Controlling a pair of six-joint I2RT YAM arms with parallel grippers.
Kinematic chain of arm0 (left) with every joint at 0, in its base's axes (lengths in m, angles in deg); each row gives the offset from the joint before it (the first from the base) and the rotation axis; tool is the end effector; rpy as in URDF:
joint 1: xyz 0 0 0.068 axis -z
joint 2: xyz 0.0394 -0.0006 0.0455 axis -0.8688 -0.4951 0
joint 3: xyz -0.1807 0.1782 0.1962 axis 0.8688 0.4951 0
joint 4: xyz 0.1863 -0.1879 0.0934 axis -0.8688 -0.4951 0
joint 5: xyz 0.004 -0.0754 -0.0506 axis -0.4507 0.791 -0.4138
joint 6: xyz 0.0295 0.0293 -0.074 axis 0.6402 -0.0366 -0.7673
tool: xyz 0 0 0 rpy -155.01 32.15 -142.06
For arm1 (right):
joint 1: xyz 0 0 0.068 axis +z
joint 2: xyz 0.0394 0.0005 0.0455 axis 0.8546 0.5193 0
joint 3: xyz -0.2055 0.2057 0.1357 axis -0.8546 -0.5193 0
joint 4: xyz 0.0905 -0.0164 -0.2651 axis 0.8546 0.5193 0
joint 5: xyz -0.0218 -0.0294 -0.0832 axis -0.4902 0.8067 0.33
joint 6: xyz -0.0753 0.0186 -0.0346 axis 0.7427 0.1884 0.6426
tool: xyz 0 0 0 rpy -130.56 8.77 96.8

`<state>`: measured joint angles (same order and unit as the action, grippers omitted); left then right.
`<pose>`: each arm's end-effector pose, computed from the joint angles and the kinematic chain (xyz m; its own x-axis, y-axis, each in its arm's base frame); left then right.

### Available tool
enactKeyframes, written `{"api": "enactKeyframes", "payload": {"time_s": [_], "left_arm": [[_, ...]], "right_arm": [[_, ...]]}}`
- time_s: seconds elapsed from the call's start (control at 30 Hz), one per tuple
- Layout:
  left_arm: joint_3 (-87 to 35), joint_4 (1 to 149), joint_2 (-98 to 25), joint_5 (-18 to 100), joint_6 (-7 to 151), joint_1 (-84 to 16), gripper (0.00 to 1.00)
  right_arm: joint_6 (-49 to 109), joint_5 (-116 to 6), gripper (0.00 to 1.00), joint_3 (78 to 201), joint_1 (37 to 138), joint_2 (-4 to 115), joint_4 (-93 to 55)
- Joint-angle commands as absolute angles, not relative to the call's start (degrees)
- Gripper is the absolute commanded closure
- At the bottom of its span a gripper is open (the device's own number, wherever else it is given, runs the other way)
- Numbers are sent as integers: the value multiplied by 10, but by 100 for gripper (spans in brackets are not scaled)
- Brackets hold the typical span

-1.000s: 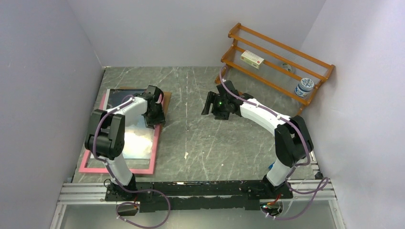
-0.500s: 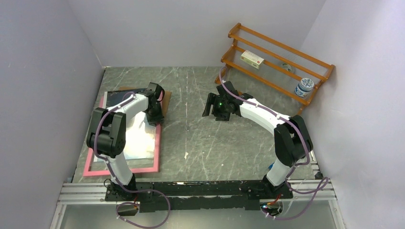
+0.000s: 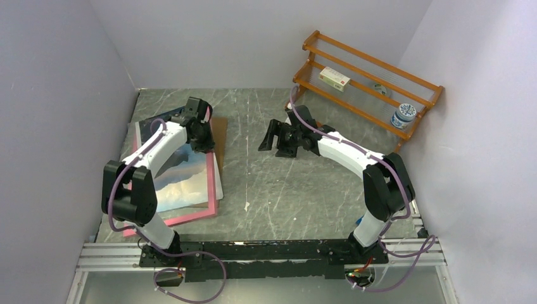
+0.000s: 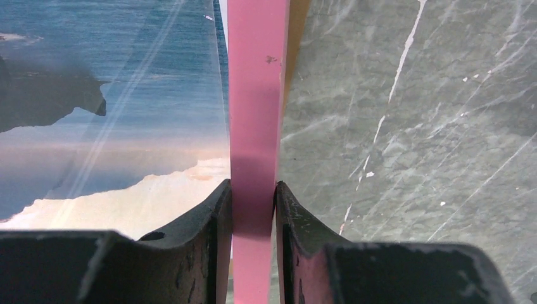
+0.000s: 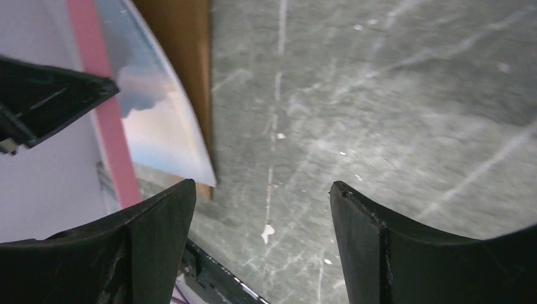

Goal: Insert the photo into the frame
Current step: Turn over the photo frame at the center of the board.

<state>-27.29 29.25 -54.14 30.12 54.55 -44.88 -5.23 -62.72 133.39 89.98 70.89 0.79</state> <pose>0.3605 -0.0962 0.2618 -0.8717 -0.2644 -0.4127 -0.2030 0.9612 -0.1869 0.3464 0.2339 0.2489 -0.9074 0.2062 -0.3662 -0.0613 0.7971 0.6007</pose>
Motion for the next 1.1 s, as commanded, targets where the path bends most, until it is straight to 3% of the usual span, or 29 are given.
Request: {"api": "enactKeyframes", "payload": {"time_s": [0.0, 0.3, 0.6, 0.9, 1.0, 1.07], "left_arm": [[-297, 297, -519, 315, 554, -448, 92], [-322, 314, -554, 348, 517, -468, 93], [-359, 300, -583, 378, 510, -484, 93], [-351, 301, -573, 391, 511, -497, 92], [-347, 305, -569, 399, 511, -503, 92], [-346, 306, -568, 404, 511, -505, 91]], "right_arm": [[-66, -739, 17, 1314, 916, 698, -132], [-99, -828, 7, 1300, 997, 727, -299], [-175, -830, 8, 1301, 1063, 797, -379], [-254, -822, 23, 1333, 1105, 881, -467], [-265, -811, 32, 1334, 1108, 886, -489], [-277, -811, 44, 1332, 1108, 891, -514]]}}
